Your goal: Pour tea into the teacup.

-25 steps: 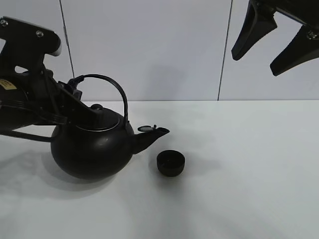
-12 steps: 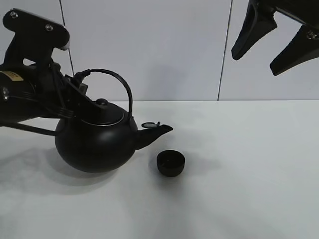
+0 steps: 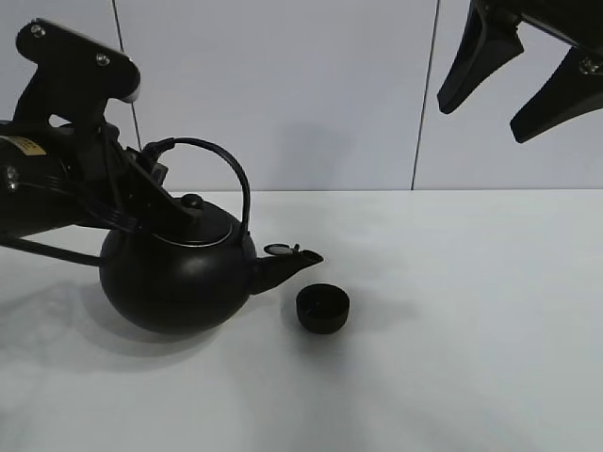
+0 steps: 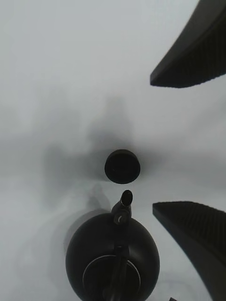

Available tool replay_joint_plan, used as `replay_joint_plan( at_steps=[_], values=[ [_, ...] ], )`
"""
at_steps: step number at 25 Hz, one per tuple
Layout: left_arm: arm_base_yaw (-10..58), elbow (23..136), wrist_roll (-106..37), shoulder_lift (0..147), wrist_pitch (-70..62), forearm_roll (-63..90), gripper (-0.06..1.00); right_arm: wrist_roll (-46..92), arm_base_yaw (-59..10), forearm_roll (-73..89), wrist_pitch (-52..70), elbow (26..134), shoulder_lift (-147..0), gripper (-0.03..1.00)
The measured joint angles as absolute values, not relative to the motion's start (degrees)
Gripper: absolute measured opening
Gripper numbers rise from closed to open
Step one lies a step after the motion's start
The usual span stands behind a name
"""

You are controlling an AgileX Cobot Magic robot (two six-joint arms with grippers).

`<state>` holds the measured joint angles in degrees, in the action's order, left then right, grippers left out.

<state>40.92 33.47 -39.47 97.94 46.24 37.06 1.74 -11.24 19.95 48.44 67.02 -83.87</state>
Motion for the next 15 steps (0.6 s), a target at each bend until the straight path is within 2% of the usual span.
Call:
replay_joint_plan(
  at_steps=[15],
  values=[
    [40.92, 33.47, -41.08, 97.94, 45.81, 37.0, 0.11, 1.8, -11.24, 19.95, 48.44, 67.02, -83.87, 0.48]
  ],
)
